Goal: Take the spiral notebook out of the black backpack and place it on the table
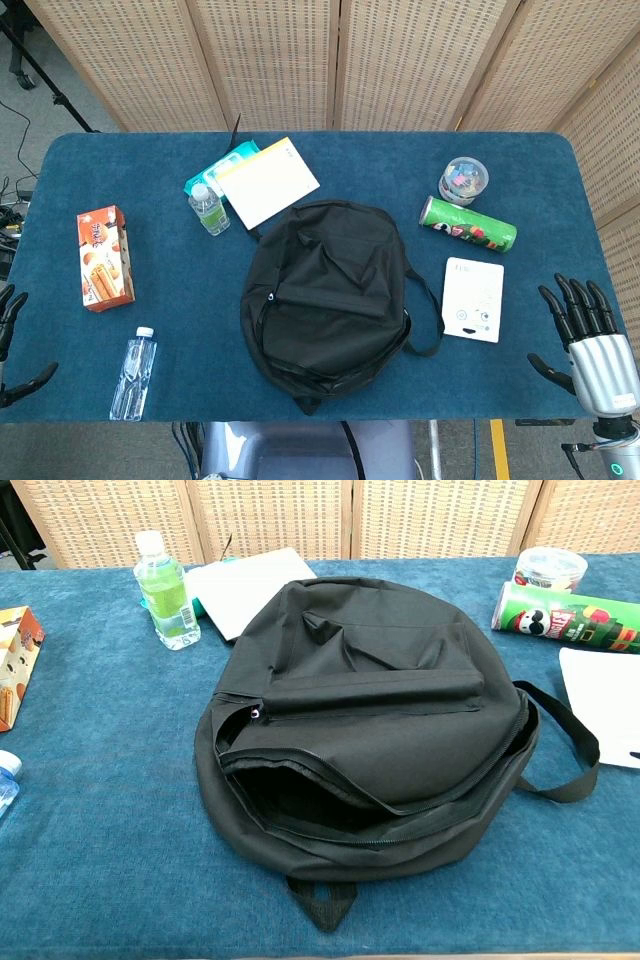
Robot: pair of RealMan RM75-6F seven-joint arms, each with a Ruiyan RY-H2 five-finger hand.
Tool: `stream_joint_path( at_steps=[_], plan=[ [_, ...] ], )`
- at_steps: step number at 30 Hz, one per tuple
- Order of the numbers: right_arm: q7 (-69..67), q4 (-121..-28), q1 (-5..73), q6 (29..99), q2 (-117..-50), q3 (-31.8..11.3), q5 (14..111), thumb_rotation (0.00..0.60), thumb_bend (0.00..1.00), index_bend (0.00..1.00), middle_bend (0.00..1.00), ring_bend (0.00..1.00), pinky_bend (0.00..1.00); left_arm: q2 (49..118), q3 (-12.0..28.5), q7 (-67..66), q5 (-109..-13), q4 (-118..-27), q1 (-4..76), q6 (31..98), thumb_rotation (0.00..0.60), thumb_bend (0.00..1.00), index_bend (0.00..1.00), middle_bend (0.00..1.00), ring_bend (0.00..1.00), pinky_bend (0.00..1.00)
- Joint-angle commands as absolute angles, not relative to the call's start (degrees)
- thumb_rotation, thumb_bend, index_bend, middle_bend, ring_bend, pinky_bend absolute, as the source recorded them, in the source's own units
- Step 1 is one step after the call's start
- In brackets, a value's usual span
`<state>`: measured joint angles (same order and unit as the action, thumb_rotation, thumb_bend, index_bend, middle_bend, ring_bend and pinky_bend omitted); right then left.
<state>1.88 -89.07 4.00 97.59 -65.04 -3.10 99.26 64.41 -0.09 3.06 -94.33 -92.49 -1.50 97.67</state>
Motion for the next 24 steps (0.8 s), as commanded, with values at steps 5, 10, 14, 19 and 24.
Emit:
stream_joint_path(
  at_steps=[5, 10, 14, 19, 24],
  plan=[
    [0.4, -89.2, 4.3, 97.0, -65.0, -2.8, 99.7, 0.600, 0.00, 0.00, 0.00, 0.00, 0.00, 65.4, 0.2, 0.9, -94.7, -91.4, -1.2, 97.3, 0.600, 0.15, 0.00, 0.00, 0.00, 0.00],
    [0.4, -88.8, 4.7, 95.7, -65.0, -1.6, 101.1, 0.600, 0.00, 0.00, 0.00, 0.00, 0.00, 66.2, 0.1, -1.1, -95.5, -91.1, -1.1, 97.5, 0.600, 0.15, 0.00, 0.00, 0.00, 0.00],
    [-0.4, -88.4, 5.9, 93.6, -65.0, -0.7, 102.5, 0.600, 0.00, 0.00, 0.00, 0.00, 0.00, 65.8, 0.4, -1.3, -95.2, -91.5, -1.3, 97.9, 0.600, 0.15, 0.00, 0.00, 0.00, 0.00],
    [-1.0, -91.0, 11.9, 85.6, -64.0, 1.0, 107.9, 0.600, 0.00, 0.00, 0.00, 0.00, 0.00, 65.5, 1.4, -0.3, -93.5, -91.4, -1.1, 97.6, 0.600, 0.15, 0.00, 0.00, 0.00, 0.00],
    [-9.5, -99.1, 20.6, 75.6, -60.4, 2.3, 112.1, 0.600, 0.00, 0.00, 0.00, 0.00, 0.00, 65.3, 1.6, -1.5, -92.5, -91.5, -0.9, 96.5, 0.600, 0.15, 0.00, 0.00, 0.00, 0.00]
  ],
)
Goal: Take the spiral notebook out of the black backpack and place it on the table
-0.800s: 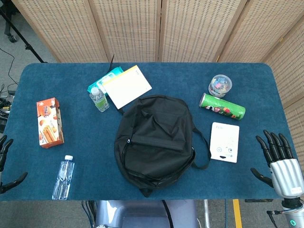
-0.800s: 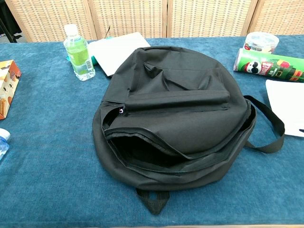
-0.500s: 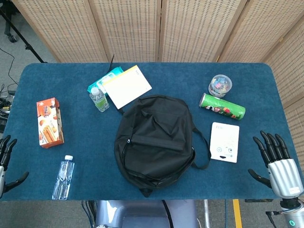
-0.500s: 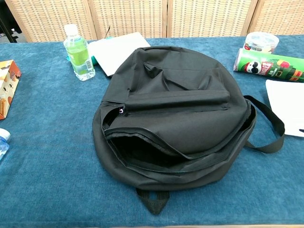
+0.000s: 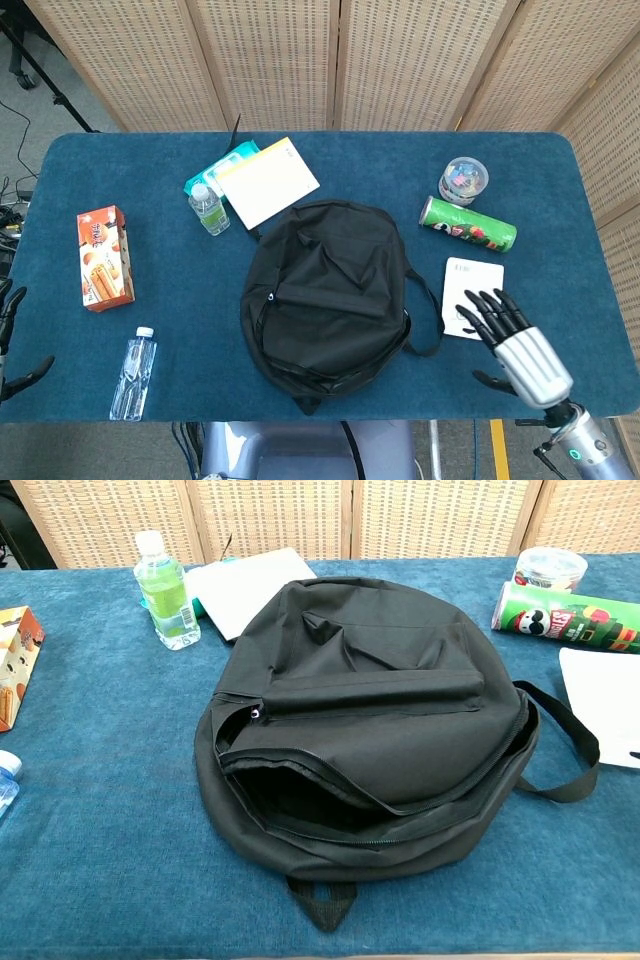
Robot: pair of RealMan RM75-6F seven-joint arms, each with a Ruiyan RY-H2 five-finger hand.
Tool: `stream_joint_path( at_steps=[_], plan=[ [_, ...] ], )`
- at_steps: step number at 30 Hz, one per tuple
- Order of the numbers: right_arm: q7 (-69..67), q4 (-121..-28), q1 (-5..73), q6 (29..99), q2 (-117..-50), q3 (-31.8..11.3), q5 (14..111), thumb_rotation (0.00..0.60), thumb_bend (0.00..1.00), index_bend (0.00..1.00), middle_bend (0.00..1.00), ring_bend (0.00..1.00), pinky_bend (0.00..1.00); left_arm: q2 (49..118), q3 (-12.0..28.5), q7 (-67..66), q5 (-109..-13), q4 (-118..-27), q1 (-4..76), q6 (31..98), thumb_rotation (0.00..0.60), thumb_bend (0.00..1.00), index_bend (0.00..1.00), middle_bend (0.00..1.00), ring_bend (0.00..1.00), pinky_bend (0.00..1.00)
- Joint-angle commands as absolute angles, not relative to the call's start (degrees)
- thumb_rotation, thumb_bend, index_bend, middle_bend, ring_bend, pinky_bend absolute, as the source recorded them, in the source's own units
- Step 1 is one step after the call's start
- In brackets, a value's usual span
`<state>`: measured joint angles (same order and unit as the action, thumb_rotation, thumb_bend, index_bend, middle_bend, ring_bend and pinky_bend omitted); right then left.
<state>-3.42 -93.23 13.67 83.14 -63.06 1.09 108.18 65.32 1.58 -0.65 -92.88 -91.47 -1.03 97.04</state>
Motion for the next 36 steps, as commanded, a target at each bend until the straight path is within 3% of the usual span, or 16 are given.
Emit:
stream_joint_path(
  at_steps=[1, 15, 22, 32, 36],
  plan=[
    [-9.5, -99.7, 22.0, 73.8, -60.5, 2.1, 112.6, 0.600, 0.00, 0.00, 0.00, 0.00, 0.00, 65.4, 1.7, -1.7, -92.3, -91.5, -0.8, 96.2, 0.600, 0.15, 0.00, 0.00, 0.00, 0.00],
    [0.7, -102.8, 33.8, 55.2, -75.6, -3.1, 103.7, 0.600, 0.00, 0.00, 0.00, 0.00, 0.00, 66.2, 2.8, -2.3, -88.7, -90.7, 0.2, 93.0, 0.600, 0.15, 0.00, 0.00, 0.00, 0.00],
    [9.8, -104.6, 35.7, 50.5, -81.7, -5.3, 96.4, 0.600, 0.00, 0.00, 0.00, 0.00, 0.00, 66.3, 3.2, -1.9, -87.8, -90.5, 0.2, 92.8, 0.600, 0.16, 0.00, 0.00, 0.00, 0.00],
    [24.9, -103.0, 37.1, 50.2, -90.2, -8.7, 82.4, 0.600, 0.00, 0.00, 0.00, 0.00, 0.02, 65.9, 3.5, -0.2, -87.0, -90.2, 0.2, 92.6, 0.600, 0.16, 0.00, 0.00, 0.00, 0.00],
    [31.3, -101.7, 36.6, 53.6, -94.1, -8.2, 79.5, 0.600, 0.00, 0.08, 0.04, 0.01, 0.13, 65.6, 3.6, 0.6, -87.1, -90.3, 0.1, 92.9, 0.600, 0.16, 0.00, 0.00, 0.00, 0.00]
  ],
)
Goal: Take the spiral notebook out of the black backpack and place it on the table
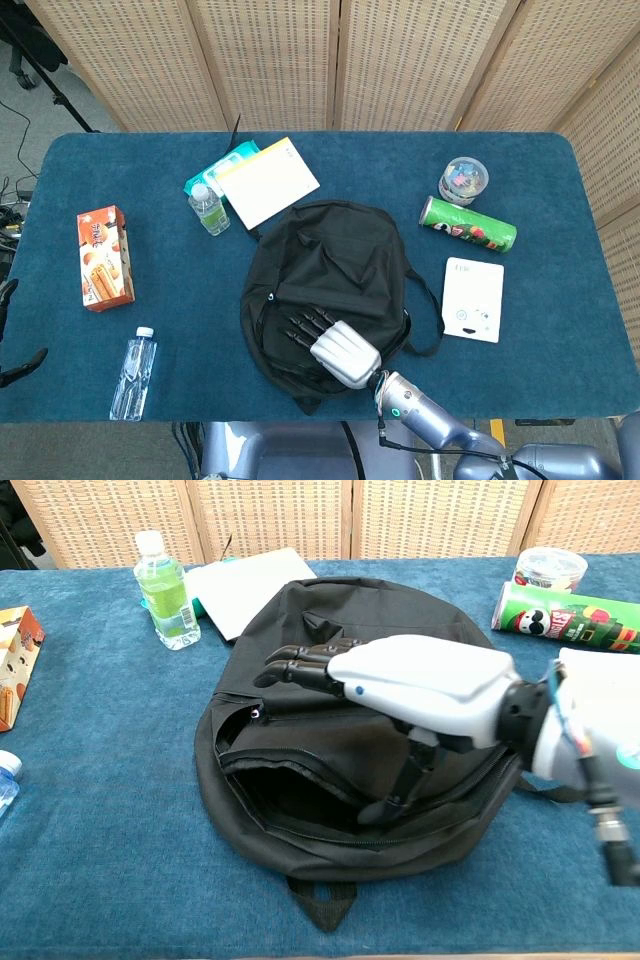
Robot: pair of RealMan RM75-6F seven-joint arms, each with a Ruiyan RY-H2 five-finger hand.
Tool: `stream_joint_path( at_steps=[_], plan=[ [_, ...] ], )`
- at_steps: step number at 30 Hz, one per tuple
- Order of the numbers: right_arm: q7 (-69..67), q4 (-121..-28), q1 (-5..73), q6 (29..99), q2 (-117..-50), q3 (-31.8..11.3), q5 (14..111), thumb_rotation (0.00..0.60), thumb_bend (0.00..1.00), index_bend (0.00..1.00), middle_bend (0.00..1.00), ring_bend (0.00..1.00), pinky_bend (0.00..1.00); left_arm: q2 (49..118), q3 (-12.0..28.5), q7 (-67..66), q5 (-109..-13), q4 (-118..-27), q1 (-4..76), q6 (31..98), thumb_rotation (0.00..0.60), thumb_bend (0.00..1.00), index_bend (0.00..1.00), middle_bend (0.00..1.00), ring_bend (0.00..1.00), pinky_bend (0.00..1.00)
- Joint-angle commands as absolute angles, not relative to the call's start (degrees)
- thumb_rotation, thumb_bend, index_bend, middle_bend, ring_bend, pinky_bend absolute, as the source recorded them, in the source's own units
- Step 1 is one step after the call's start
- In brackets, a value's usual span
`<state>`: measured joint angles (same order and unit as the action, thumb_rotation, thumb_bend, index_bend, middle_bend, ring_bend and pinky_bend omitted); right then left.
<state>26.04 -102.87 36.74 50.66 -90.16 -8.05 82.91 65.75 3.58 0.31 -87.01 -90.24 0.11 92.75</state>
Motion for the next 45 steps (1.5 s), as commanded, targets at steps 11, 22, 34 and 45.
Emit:
stream_joint_path(
  at_steps=[11, 22, 34, 45],
  plan=[
    [29.5, -91.3, 36.5, 65.3, -102.0, -9.7, 87.6, 0.600, 0.55, 0.59, 0.60, 0.60, 0.71, 65.1, 3.3, 1.9, -87.8, -90.2, 0.0, 93.0, 0.600, 0.16, 0.00, 0.00, 0.00, 0.00],
    [26.4, -90.3, 41.6, 64.1, -100.2, -18.0, 85.4, 0.600, 0.61, 0.65, 0.64, 0.64, 0.75, 65.7, 0.8, 12.7, -99.8, -85.1, 6.2, 90.7, 0.600, 0.17, 0.00, 0.00, 0.00, 0.00],
    [34.1, -92.0, 46.8, 59.0, -98.8, -22.1, 74.4, 0.600, 0.61, 0.65, 0.64, 0.64, 0.75, 69.5, -1.9, 14.1, -112.3, -87.1, 16.7, 84.0, 0.600, 0.21, 0.01, 0.00, 0.00, 0.01],
    [36.1, -93.0, 49.4, 58.1, -97.2, -23.0, 68.5, 0.600, 0.62, 0.66, 0.64, 0.64, 0.75, 78.0, -2.5, 12.7, -113.6, -86.6, 24.2, 75.4, 0.600, 0.22, 0.04, 0.00, 0.00, 0.02]
  ],
)
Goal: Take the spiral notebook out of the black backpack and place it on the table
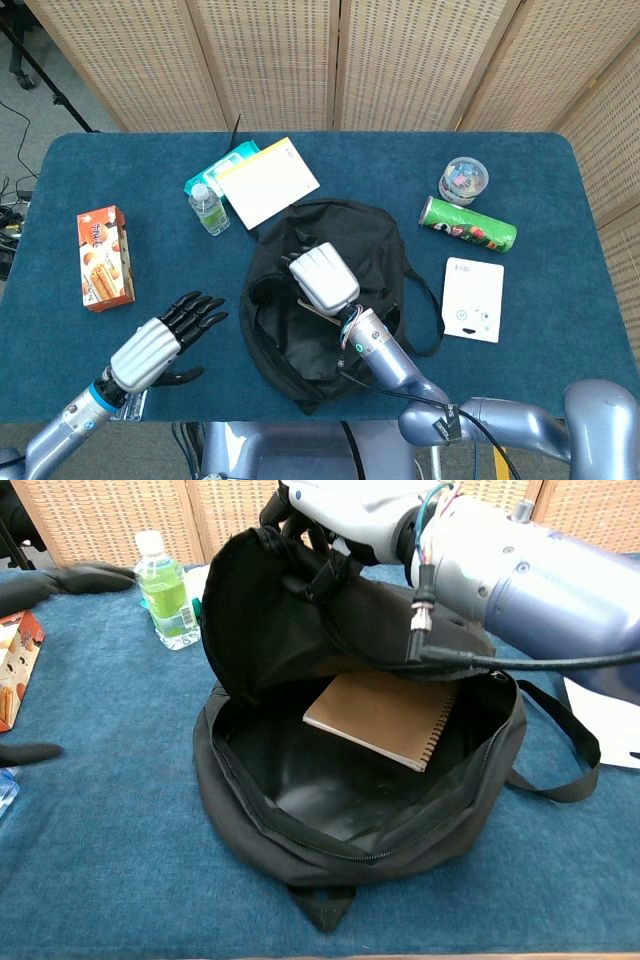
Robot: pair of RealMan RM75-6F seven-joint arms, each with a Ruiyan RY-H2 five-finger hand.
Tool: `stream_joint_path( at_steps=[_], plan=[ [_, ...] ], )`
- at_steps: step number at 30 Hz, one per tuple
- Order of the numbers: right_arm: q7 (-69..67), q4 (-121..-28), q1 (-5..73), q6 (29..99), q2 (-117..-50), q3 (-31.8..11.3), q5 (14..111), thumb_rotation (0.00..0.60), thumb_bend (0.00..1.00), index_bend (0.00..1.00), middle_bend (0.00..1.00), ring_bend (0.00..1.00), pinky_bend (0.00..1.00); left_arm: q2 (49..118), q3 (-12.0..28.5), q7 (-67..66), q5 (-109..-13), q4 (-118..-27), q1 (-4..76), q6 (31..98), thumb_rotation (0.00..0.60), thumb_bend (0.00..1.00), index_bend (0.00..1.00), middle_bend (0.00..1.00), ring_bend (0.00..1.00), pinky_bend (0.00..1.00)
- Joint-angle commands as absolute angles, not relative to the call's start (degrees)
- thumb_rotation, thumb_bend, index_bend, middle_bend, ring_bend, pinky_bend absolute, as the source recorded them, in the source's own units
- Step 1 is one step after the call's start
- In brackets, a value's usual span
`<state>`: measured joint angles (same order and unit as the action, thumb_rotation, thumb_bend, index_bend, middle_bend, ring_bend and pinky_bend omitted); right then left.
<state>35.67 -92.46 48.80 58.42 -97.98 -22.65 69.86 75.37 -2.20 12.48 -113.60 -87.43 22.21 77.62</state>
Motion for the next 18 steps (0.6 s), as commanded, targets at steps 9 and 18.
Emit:
stream_joint_path(
  at_steps=[9, 18],
  plan=[
    [36.7, -93.7, 51.2, 57.3, -95.5, -22.4, 65.0, 0.600, 0.62, 0.66, 0.64, 0.64, 0.75, 86.4, -3.1, 14.5, -114.1, -82.4, 27.7, 74.6, 0.600, 0.25, 0.08, 0.00, 0.00, 0.02],
    [37.0, -97.0, 52.6, 57.8, -93.5, -22.3, 61.4, 0.600, 0.62, 0.66, 0.65, 0.64, 0.75, 94.3, -1.8, 14.2, -110.1, -78.1, 32.1, 69.0, 0.600, 0.27, 0.11, 0.00, 0.00, 0.02]
  ],
)
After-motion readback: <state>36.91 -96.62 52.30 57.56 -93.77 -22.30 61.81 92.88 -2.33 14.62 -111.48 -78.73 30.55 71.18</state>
